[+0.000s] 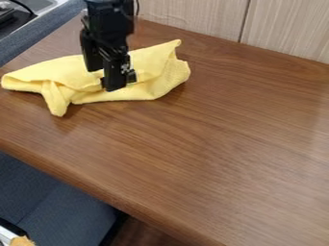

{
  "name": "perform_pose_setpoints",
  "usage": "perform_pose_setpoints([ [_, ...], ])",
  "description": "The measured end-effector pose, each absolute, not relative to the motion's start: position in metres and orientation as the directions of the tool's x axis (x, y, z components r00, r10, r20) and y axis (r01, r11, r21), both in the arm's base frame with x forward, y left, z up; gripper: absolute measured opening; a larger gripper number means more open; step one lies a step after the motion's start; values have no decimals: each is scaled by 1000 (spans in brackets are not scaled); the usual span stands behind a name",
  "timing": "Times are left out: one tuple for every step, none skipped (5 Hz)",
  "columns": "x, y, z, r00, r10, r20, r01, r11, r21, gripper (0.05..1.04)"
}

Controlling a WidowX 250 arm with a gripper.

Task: Unfold the cloth yellon on the top right in the table

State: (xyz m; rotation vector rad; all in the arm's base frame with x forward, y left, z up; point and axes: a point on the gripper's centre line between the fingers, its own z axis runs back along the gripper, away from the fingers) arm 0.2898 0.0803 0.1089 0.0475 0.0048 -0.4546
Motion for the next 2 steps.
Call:
perform_pose_setpoints([
  [293,76,132,901,-434,26,433,901,29,1000],
  [293,86,144,891,-449,64,450,893,-10,1000],
])
